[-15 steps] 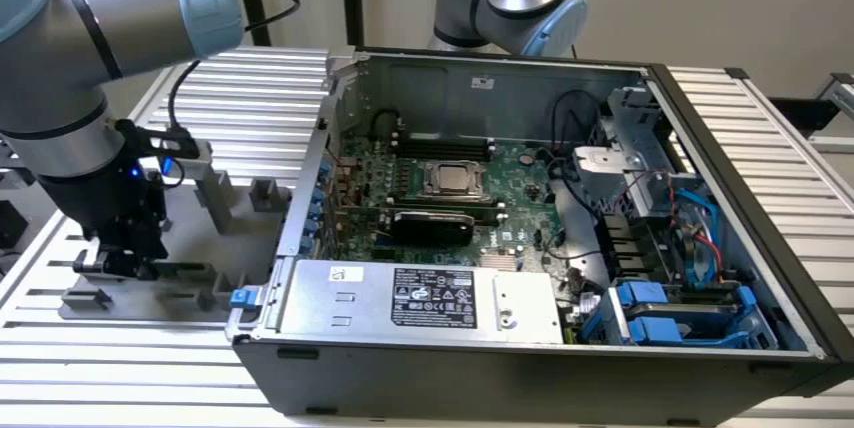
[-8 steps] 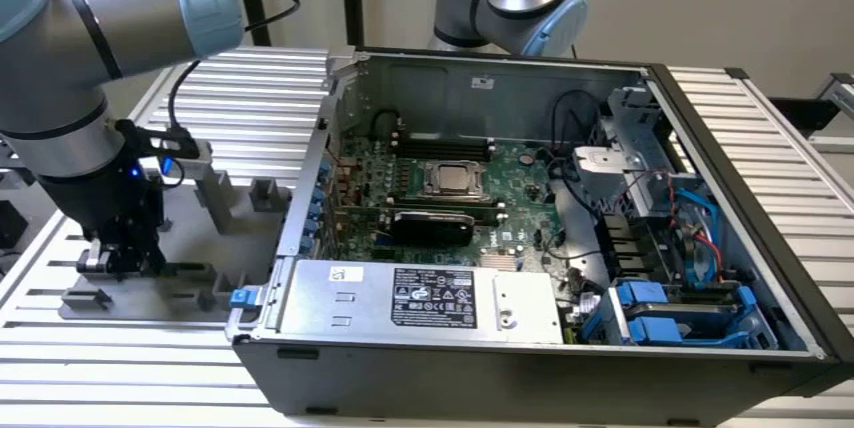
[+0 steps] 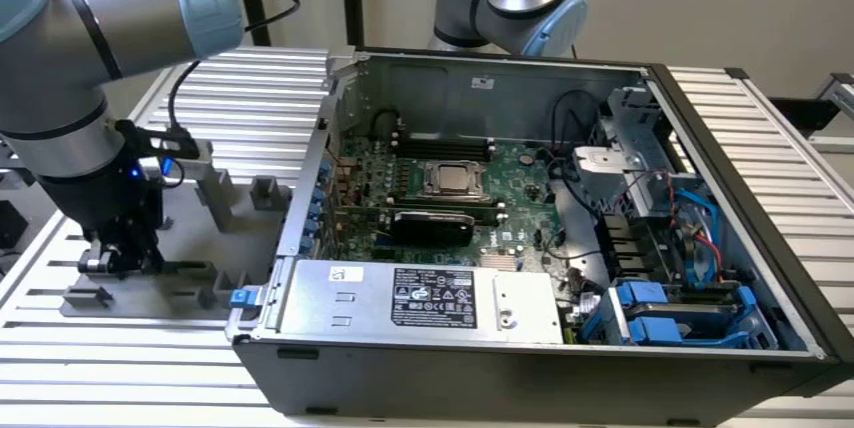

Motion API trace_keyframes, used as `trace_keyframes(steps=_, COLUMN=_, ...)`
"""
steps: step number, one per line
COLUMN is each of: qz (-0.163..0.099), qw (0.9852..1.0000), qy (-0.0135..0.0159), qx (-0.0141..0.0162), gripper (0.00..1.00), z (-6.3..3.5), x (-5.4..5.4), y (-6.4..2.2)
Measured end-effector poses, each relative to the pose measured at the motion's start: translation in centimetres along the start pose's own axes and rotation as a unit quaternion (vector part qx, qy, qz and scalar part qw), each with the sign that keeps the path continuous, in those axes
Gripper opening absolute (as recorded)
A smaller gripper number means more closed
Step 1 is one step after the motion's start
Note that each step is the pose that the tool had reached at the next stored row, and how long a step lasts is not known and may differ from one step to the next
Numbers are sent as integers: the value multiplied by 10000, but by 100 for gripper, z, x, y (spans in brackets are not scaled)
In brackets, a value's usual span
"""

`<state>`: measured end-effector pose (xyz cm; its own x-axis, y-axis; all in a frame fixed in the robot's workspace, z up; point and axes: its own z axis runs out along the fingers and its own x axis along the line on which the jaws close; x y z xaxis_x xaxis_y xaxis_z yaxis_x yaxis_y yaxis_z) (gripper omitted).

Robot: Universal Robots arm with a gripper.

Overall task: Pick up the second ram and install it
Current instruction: 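Pick up the second ram and move it above second insertion slot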

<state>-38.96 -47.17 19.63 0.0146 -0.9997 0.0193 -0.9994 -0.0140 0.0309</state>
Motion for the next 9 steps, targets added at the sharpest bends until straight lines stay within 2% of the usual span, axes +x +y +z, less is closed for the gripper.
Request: trace_keyframes(steps=9, qz=81, qw=10000, qy=-2, qx=-2, gripper=0, z=2, x=5, y=1)
